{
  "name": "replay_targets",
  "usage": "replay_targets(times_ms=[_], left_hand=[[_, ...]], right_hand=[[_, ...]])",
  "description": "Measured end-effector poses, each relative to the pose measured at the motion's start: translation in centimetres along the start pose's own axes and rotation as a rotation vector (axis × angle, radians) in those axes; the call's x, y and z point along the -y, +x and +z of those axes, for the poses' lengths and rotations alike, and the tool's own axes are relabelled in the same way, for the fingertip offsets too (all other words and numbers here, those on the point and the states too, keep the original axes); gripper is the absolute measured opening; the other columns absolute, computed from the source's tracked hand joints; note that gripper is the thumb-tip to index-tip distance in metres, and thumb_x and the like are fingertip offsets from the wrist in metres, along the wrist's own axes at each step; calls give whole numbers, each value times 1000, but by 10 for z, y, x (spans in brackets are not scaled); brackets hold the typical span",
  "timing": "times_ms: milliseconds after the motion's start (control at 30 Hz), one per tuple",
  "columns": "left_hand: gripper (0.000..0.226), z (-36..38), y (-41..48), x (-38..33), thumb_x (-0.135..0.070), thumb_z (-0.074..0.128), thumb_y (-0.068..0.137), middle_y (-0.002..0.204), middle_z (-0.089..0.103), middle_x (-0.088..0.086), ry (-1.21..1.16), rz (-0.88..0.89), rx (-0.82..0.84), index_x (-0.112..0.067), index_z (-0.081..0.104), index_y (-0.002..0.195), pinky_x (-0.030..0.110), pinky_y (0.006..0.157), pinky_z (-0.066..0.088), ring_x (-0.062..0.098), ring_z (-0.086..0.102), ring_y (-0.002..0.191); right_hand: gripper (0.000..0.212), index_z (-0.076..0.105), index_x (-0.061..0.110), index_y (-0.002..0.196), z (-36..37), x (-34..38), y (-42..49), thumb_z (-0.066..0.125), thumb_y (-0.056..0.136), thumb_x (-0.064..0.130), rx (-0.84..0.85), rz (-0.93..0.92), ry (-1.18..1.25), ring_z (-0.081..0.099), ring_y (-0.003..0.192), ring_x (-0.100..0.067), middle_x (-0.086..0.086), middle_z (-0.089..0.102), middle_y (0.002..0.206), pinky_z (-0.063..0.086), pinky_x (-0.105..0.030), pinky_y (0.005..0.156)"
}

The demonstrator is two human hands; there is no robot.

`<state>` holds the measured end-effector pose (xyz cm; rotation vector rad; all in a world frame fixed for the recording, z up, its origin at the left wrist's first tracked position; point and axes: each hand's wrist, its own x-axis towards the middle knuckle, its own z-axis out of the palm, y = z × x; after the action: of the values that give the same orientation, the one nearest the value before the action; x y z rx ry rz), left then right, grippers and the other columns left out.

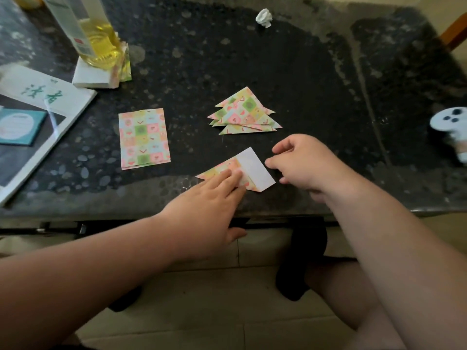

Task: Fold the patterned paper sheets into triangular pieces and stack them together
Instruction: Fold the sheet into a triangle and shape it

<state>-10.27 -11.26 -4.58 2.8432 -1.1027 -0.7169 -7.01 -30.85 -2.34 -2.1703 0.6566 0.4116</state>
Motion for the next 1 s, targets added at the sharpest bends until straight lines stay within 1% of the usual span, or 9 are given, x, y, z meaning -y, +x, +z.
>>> replay_targets(times_ms=[100,200,300,367,467,600,733,867,1000], left_hand=[[83,1,4,4,-68,36,100,172,-5,-2,-51,-16,-73,-23,8,164,32,126,4,14,-9,157],[76,0,5,9,-64,38,101,172,3,-3,-76,18,-125,-26,14,163,29,125,4,13,-3,158],[73,1,2,13,-61,46,100,170,16,-4,-122,48,-201,-26,23,161,27,124,6,14,8,157],[66,1,3,16,-55,55,98,163,33,-2,-151,57,-273,-24,39,154,32,124,17,18,24,153],[43,0,8,27,-39,72,87,136,63,4,-81,73,-498,-17,69,124,47,102,50,28,56,125],[10,5,17,51,-11,73,86,104,75,0,-32,173,-762,-17,80,92,42,75,51,29,63,93],[15,24,21,61,-9,66,85,97,75,-2,-24,253,-762,-16,80,87,36,71,43,27,64,84],[15,30,17,63,-8,70,89,107,75,3,-76,247,-694,-13,80,100,43,79,56,28,67,96],[18,29,7,62,-19,66,93,119,74,3,-75,237,-608,-18,80,105,47,89,57,28,68,109]], right_hand=[[11,65,20,97,3,9,-2,74,91,18,131,94,140,71,91,-23,-7,69,102,63,-40,78],[9,67,19,96,2,13,-4,74,92,21,162,105,93,66,76,-20,-8,69,94,48,-34,61],[28,63,23,110,7,9,-3,76,88,12,97,85,91,59,61,-15,-9,69,90,42,-28,47],[41,59,25,115,12,6,-5,74,85,2,65,80,133,62,54,-14,-12,71,89,43,-26,42],[39,58,16,118,20,5,-12,71,89,-6,138,142,461,72,57,-18,-18,74,94,49,-23,43],[17,61,6,101,29,3,-21,68,92,-7,238,180,674,78,69,-28,-20,75,92,58,-26,49],[15,71,8,94,26,-9,-18,66,92,-5,248,-37,353,76,71,-23,-16,75,89,63,-32,60],[38,73,28,107,15,-25,-13,68,82,1,242,-510,-277,64,81,-6,10,66,98,50,-13,68],[44,66,31,123,22,-34,-11,83,83,26,253,-677,-430,52,89,1,17,49,105,43,-14,77]])
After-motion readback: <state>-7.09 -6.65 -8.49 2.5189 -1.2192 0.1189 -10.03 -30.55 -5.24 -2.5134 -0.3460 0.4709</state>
